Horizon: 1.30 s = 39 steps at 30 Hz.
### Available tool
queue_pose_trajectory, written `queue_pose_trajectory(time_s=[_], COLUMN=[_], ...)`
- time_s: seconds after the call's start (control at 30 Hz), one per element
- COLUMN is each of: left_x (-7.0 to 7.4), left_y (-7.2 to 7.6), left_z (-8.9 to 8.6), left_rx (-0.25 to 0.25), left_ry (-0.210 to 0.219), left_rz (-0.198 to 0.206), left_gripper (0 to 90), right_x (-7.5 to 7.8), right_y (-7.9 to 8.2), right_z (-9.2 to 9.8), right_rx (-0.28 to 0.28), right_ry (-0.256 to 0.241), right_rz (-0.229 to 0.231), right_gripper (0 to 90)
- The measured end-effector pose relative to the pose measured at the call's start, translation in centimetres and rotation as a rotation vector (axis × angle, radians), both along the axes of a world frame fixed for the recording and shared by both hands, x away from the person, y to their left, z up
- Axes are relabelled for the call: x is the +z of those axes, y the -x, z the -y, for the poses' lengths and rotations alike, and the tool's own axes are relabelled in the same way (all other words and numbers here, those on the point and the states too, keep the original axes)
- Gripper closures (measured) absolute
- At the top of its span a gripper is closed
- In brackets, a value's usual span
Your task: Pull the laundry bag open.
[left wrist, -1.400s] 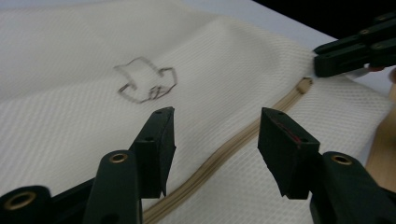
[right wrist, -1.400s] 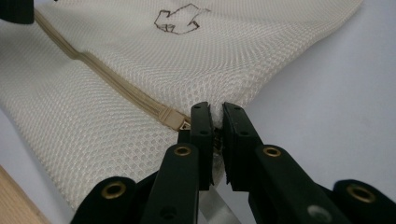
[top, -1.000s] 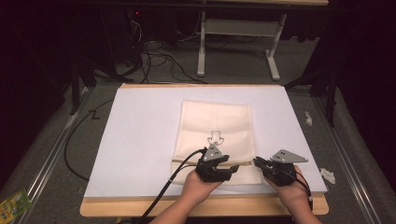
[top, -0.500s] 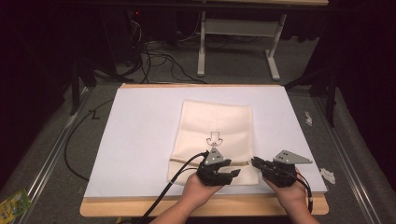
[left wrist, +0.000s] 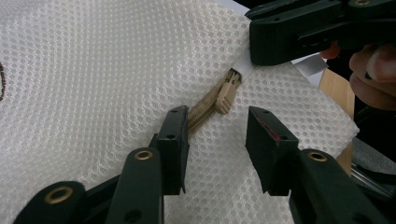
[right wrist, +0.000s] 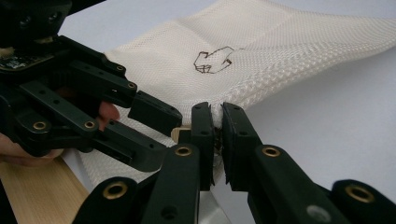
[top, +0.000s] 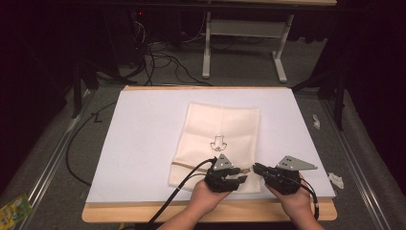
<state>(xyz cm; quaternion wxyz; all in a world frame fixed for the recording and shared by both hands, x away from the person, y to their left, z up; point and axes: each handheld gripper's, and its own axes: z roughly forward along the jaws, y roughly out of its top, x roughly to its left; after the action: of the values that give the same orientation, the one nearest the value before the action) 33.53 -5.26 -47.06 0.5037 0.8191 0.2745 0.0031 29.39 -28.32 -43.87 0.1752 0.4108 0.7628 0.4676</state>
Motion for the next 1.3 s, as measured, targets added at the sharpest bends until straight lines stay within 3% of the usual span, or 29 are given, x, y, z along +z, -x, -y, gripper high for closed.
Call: queue_pose_trajectory(time_s=[0.3,0.5,0.7,0.8,1.3], left_x=[0.18,0.23,0.31,0.45,0.39], left_y=[0.52,0.51,0.54,0.63,0.24], left_z=[0.03,-0.21,-0.18,-0.25,-0.37], left_rx=[-0.008,-0.023,-0.018,-0.013,-0.014], left_ry=[0.003,0.042,0.038,0.033,0.013], left_rz=[0.051,0.054,0.059,0.081,0.063], left_gripper=[76.4,86.0,87.0,87.1,87.5], right_x=[0.10,0.09,0.07,0.08,0.15], right_y=[0.28,0.32,0.32,0.35,0.40], right_z=[-0.79,-0.89,-0.77,-0.77,-0.57], right_rx=[0.019,0.011,0.002,-0.010,-0.036], right_ry=[0.002,0.011,0.022,0.030,0.059], right_rz=[0.011,0.017,0.021,0.022,0.020], right_gripper=[85.3,85.2,85.1,85.2,85.7])
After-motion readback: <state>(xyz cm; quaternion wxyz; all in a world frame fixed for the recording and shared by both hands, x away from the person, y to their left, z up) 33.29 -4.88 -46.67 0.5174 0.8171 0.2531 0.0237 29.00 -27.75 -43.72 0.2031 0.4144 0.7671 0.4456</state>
